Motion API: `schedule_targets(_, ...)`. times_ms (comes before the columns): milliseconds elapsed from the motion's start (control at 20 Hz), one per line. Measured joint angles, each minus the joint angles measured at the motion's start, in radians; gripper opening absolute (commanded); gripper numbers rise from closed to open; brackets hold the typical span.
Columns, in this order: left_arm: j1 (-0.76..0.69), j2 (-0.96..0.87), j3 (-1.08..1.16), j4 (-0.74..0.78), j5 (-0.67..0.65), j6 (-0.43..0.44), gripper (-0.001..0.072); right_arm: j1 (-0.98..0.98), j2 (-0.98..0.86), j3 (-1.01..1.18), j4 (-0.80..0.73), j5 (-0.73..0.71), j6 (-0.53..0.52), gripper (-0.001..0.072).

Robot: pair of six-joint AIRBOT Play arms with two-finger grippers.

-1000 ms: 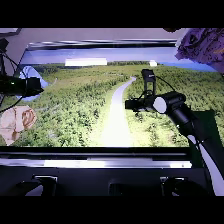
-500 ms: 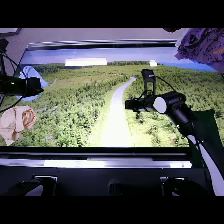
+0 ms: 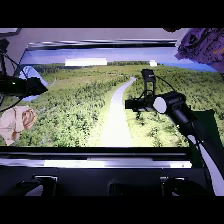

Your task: Fold the clothes and pants, and hang the long-sleeved shirts on hangers.

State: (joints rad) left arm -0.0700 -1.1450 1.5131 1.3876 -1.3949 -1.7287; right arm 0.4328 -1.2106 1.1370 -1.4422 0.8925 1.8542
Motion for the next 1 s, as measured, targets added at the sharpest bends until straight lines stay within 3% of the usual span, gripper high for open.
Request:
schedule_targets(200, 0.039, -0.026, -0.028, 0.148, -0.023, -0.047, 0.0711, 0.0, 0.0, 0.0, 0.0, -0.006, 0.0, 0.0031)
schedule_targets(450, 0.267, -0.038, -0.222, 0.275, 0.042, -0.1, 0.071, 0.0, 0.0, 0.0, 0.0, -0.01, 0.0, 0.0031)
schedule_targets(800, 0.566, -0.066, -0.483, 0.291, 0.451, -0.157, 0.0711, 0.0, 0.0, 0.0, 0.001, -0.01, 0.0, 0.0035)
schedule_targets(850, 0.582, -0.088, -0.497, 0.291, 0.514, -0.158, 0.0711, 0.0, 0.0, 0.0, 0.001, -0.009, 0.0, 0.0047)
schedule_targets(950, 0.601, -0.145, -0.515, 0.288, 0.605, -0.158, 0.0711, 0.0, 0.0, 0.0, 0.001, -0.007, 0.0, 0.0154)
schedule_targets(1000, 0.608, -0.177, -0.52, 0.288, 0.638, -0.158, 0.0711, 0.0, 0.0, 0.0, 0.001, -0.006, 0.0, 0.0152)
